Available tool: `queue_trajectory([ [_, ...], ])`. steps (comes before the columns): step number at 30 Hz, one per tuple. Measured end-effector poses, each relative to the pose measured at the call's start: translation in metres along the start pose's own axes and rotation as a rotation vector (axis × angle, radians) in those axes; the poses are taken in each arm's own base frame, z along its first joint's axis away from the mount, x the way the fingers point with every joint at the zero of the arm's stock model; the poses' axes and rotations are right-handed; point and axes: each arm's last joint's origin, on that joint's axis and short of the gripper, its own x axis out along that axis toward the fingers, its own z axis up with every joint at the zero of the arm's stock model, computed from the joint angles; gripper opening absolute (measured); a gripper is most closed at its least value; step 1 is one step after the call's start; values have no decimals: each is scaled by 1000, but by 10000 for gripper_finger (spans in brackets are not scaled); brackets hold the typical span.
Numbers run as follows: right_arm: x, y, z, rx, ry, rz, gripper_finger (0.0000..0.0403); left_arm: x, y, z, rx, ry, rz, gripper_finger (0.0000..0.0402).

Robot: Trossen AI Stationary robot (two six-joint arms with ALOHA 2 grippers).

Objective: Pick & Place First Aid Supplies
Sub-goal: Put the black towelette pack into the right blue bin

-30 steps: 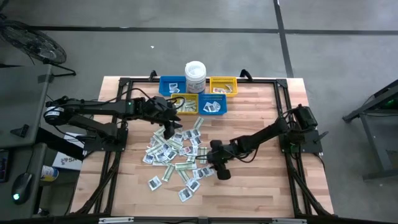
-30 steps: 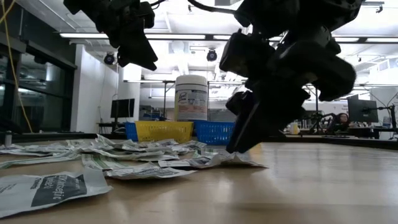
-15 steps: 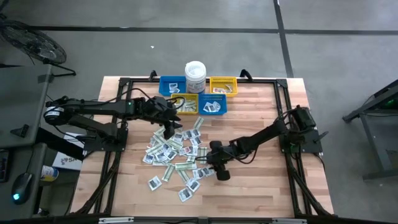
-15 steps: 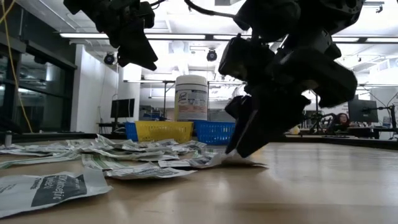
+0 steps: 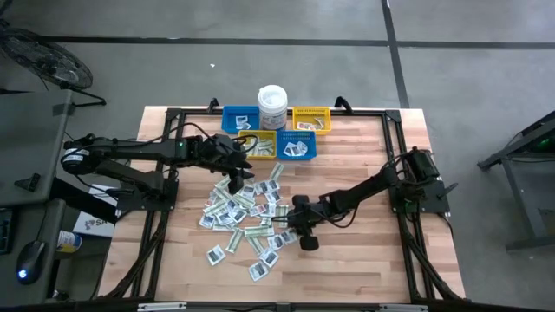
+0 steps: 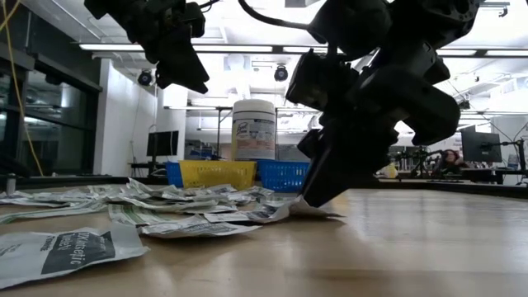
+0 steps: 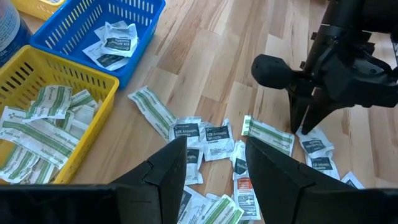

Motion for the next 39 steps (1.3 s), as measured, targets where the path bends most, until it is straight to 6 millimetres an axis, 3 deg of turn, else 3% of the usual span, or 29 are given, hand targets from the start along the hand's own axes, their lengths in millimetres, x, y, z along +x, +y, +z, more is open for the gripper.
queue_trajectory([
  [4,0,-1,0,3,1,-4,9,0,0,0,0,1,0,165],
  [16,-11,1,4,185,-1,47,1,0,0,0,0,-1,0,165],
  [27,-60,7,35,230,-207,-20,0,0,0,0,0,-3,-1,165],
  [39,-105,-30,44,451,-325,-372,0,0,0,0,0,-5,-4,165],
])
